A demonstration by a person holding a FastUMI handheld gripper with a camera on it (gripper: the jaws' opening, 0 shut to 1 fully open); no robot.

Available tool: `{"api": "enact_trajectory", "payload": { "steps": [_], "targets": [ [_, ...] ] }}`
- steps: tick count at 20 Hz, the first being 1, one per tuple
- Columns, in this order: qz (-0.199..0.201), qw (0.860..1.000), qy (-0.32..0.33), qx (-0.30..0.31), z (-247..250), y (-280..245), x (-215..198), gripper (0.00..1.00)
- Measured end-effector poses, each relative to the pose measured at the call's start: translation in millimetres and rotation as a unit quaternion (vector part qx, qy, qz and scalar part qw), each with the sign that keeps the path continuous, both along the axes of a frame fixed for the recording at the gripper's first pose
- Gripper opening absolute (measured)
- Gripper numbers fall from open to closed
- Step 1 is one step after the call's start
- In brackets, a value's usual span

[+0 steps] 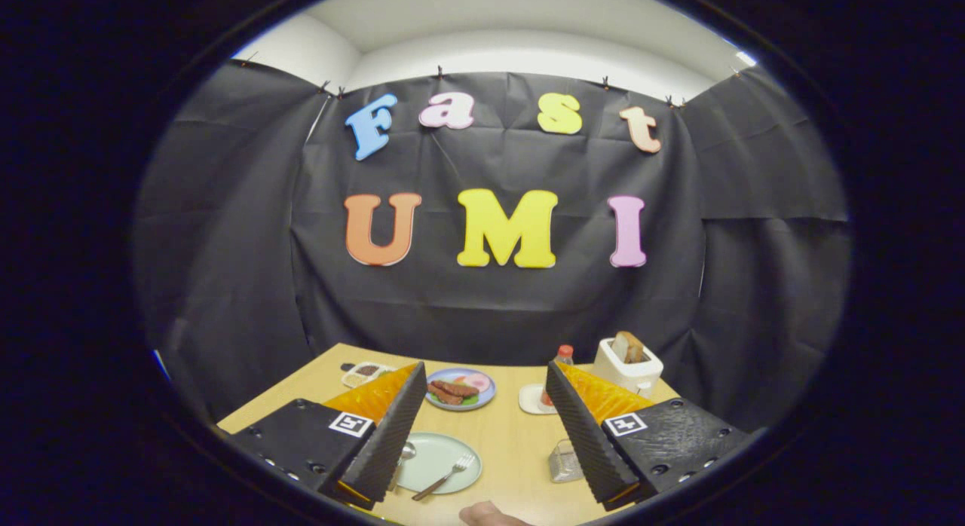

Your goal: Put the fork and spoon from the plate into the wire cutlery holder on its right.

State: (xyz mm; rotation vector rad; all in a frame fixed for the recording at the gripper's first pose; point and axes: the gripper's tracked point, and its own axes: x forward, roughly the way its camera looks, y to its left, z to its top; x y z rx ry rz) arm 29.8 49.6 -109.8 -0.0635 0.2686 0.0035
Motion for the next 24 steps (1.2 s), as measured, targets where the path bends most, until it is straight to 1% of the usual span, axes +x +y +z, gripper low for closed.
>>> {"api": "enact_trajectory", "payload": {
  "steps": [2, 5, 10, 13, 15, 17, 21, 22, 23, 24],
  "targets": [
    [-0.001, 0.999, 0.047, 0.009, -36, 11, 2, 0.96],
    [-0.014, 0.994, 0.112, 0.005, -96, 18, 5, 0.96],
    [-0.012, 0.976, 0.217, -0.016, -197, 34, -1, 0.96],
    [-0.017, 0.966, 0.258, -0.022, -232, 42, -4, 0.95],
    [-0.028, 0.957, 0.289, 0.003, -255, 48, -2, 0.9],
    [-0.049, 0.949, 0.312, 0.001, -277, 45, 7, 0.86],
    [-0.072, 0.932, 0.356, 0.017, -309, 51, 12, 0.63],
    [-0.075, 0.93, 0.36, 0.02, -313, 53, 12, 0.56],
    [-0.076, 0.926, 0.369, 0.024, -317, 55, 12, 0.49],
    [-0.088, 0.922, 0.376, 0.02, -324, 52, 10, 0.41]
  ]
}}
